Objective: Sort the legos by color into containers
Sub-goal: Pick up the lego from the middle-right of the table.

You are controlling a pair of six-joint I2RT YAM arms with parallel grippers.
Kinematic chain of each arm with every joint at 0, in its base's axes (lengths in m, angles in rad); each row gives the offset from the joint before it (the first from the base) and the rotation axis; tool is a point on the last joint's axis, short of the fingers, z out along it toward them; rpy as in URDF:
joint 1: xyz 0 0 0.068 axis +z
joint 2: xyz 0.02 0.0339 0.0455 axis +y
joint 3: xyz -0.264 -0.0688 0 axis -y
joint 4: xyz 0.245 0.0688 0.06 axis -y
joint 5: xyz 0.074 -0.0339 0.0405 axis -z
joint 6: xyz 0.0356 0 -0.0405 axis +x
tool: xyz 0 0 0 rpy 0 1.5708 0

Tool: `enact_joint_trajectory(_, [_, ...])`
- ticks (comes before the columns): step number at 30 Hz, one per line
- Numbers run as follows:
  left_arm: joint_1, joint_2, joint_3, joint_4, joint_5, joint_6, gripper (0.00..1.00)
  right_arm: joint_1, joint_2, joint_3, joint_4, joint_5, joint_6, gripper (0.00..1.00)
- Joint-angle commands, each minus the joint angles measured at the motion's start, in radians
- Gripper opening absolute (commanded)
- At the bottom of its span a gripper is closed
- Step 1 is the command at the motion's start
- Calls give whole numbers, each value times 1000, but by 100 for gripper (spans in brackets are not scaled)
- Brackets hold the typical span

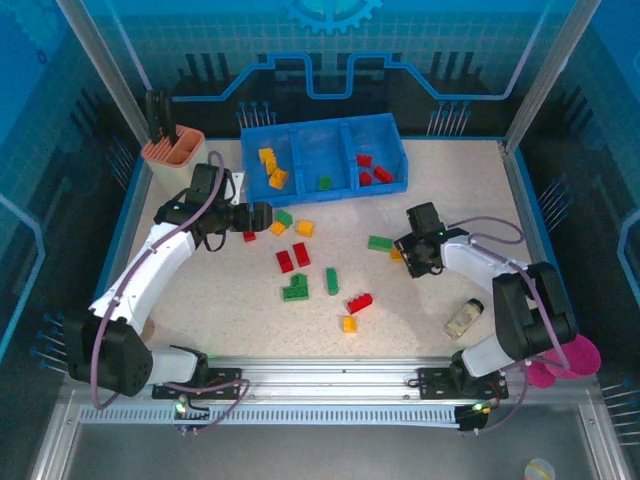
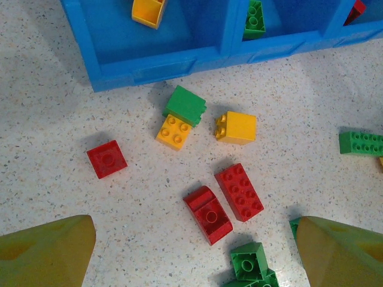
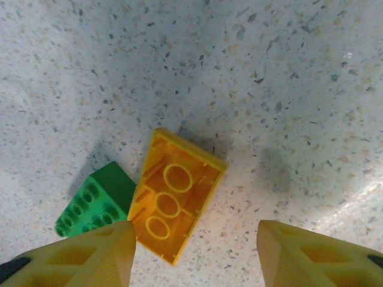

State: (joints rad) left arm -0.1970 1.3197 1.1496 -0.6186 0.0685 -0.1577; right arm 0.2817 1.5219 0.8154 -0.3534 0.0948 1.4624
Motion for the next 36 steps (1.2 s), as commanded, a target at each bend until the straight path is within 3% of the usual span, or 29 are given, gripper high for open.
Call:
enact_joint_trajectory(1, [10, 6, 10, 4, -8, 10, 89, -17, 45, 18, 26, -29, 27, 61])
enact_joint_trajectory(8, [10, -2, 8, -3, -27, 17, 89, -26, 111, 9, 65, -54, 28, 67])
enact_joint_trajectory(13, [10, -2, 12, -8, -45, 26, 89, -42, 128, 21, 67, -52, 5, 67])
enact_joint_trajectory(20, [10, 3, 7, -6, -44, 22, 89, -64, 175, 105, 39, -33, -120, 56])
enact_joint_trajectory(26, [10, 7, 10, -3, -53, 24, 89, -72, 229, 194, -27, -19, -241, 40])
enact_joint_trajectory(36, [10, 10, 21, -3, -57, 26, 90, -79, 249, 255, -119, -6, -372, 30])
